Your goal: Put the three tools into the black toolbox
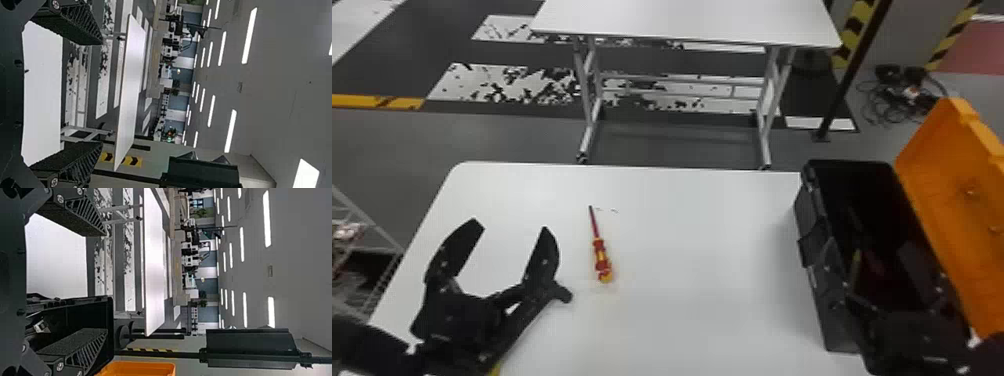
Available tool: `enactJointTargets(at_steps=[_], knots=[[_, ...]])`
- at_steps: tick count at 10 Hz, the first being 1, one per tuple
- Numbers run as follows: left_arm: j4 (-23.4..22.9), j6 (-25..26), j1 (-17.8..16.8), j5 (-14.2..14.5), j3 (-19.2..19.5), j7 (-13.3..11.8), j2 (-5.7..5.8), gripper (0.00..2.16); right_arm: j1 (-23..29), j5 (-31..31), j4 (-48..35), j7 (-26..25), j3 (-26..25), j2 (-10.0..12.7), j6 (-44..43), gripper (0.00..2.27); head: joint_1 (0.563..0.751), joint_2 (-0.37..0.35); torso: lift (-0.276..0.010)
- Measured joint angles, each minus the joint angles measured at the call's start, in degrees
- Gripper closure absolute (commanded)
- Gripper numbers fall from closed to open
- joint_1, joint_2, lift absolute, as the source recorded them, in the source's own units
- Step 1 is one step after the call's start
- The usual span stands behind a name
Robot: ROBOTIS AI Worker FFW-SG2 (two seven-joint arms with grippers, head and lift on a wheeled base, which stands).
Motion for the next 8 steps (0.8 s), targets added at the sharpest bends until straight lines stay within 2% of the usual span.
enactJointTargets(at_steps=[3, 4, 5, 6, 7, 8], knots=[[0.61, 2.23, 0.14, -1.17, 2.02, -0.76, 0.25, 0.09, -0.06, 0.06, 0.65, 0.07, 0.38, -0.37, -0.39, 0.14, 0.695, 0.003, -0.051], [0.59, 4.98, 0.22, -1.45, 3.31, -2.1, 0.24, 0.09, -0.21, 0.08, 1.23, 0.09, 0.64, -0.43, -1.14, 0.14, 0.695, 0.018, -0.051], [0.04, 9.99, 0.28, -1.29, 5.4, -5.34, 0.07, 0.09, -0.35, 0.09, 1.79, 0.1, 0.76, -0.51, -1.89, 0.14, 0.695, 0.028, -0.051], [-0.94, 17.53, 0.23, -0.47, 8.06, -8.94, -0.19, 0.09, -0.39, 0.09, 2.27, 0.1, 0.78, -0.63, -2.42, 0.14, 0.695, 0.041, -0.051], [-1.63, 23.66, -0.01, 0.78, 10.48, -11.16, -0.58, 0.09, -0.4, 0.05, 2.67, 0.09, 0.79, -0.75, -2.86, 0.14, 0.695, 0.061, -0.051], [-1.82, 25.89, -0.14, 1.44, 11.89, -11.4, -0.81, 0.09, -0.41, 0.01, 2.85, 0.09, 0.79, -0.88, -3.09, 0.14, 0.695, 0.071, -0.051]])
